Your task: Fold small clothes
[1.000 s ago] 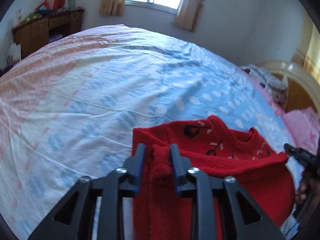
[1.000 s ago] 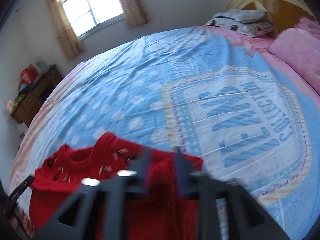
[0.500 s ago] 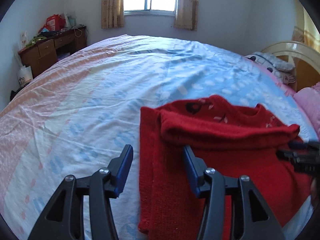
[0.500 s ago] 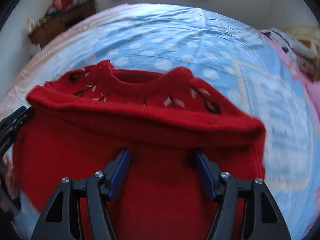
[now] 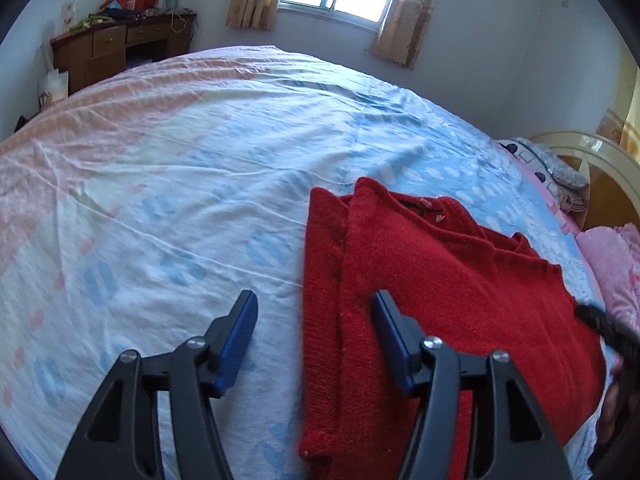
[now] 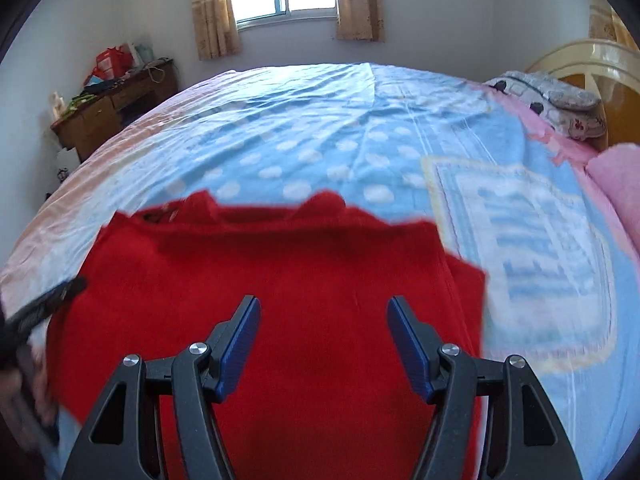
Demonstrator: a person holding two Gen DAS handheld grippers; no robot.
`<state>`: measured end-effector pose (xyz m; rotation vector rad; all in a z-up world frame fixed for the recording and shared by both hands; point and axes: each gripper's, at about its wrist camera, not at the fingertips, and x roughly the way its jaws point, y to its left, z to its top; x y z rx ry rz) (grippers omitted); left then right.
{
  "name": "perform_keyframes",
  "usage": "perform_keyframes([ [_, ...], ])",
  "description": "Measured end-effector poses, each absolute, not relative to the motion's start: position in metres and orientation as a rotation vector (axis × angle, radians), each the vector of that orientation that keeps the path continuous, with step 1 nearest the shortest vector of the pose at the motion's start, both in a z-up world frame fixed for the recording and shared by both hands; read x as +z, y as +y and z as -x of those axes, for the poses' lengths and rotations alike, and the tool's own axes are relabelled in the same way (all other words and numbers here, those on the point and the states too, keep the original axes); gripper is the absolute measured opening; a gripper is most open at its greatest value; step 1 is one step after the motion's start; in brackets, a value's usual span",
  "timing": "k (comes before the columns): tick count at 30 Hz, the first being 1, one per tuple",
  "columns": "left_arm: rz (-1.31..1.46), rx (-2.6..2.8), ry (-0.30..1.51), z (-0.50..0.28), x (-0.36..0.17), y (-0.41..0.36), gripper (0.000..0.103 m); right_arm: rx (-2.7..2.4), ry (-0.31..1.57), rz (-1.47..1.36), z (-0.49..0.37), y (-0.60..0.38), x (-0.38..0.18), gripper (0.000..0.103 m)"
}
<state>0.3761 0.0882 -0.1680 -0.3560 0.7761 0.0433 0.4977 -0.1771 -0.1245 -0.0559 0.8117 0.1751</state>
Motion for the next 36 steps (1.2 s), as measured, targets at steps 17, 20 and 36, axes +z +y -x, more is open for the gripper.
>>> perform_keyframes([
  [17, 0.361, -0.016, 0.736, -0.326, -0.167, 0.085, 0.075, 0.101, 0.889, -0.103, -0.417, -0.253, -0.157, 0.048],
  [20, 0.319, 0.002, 0.768, -0.326, -0.17, 0.082, 0.077, 0.094, 0.92, -0.082, -0.414, -0.251, -0.165, 0.048],
  [36, 0.248, -0.02, 0.778, -0.318, -0.173, 0.073, 0.09, 0.133, 0.768, -0.039, -0.414, -0.21, -0.126, 0.048],
])
